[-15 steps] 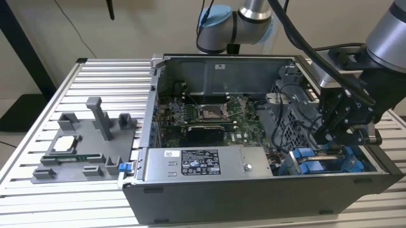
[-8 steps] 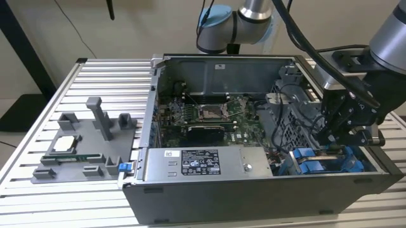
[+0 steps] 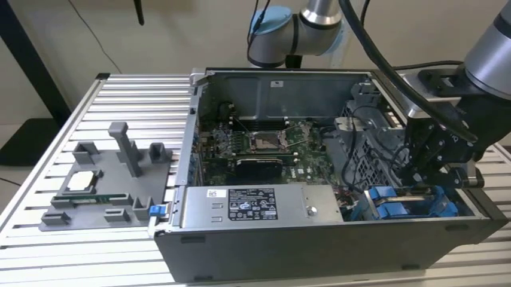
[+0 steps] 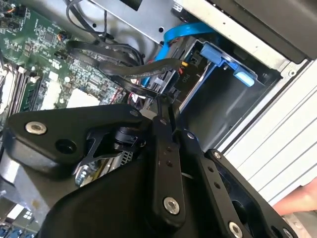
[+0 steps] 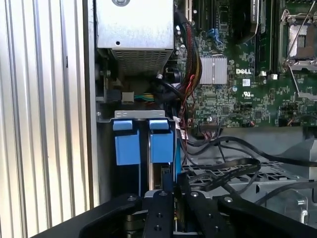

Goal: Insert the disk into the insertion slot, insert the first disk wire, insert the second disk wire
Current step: 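Insert the second disk wire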

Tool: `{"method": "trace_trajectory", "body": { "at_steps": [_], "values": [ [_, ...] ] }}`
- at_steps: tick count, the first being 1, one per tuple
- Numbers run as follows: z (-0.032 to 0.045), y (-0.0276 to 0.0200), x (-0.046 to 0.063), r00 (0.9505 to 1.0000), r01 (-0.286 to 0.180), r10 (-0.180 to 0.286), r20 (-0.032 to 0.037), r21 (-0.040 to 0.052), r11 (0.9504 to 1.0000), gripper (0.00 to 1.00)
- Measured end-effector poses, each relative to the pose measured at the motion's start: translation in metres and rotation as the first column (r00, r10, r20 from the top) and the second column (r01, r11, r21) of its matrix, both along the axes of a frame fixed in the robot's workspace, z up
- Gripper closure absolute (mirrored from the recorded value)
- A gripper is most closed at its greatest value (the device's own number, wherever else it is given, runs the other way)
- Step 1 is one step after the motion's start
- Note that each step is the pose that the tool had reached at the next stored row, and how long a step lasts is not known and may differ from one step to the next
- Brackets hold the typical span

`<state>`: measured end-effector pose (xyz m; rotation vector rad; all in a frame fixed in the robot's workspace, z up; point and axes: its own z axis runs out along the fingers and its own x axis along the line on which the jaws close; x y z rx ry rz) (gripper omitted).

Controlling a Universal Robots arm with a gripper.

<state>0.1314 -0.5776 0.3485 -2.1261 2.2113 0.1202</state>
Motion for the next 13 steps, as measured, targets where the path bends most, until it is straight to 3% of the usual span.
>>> {"method": "trace_trajectory", "body": {
  "at_steps": [13],
  "values": [
    [-0.0028, -0.0009, 0.0038, 1.0, 0.0, 0.0, -0.0013, -0.006, 1.0, 1.0]
  ]
}}
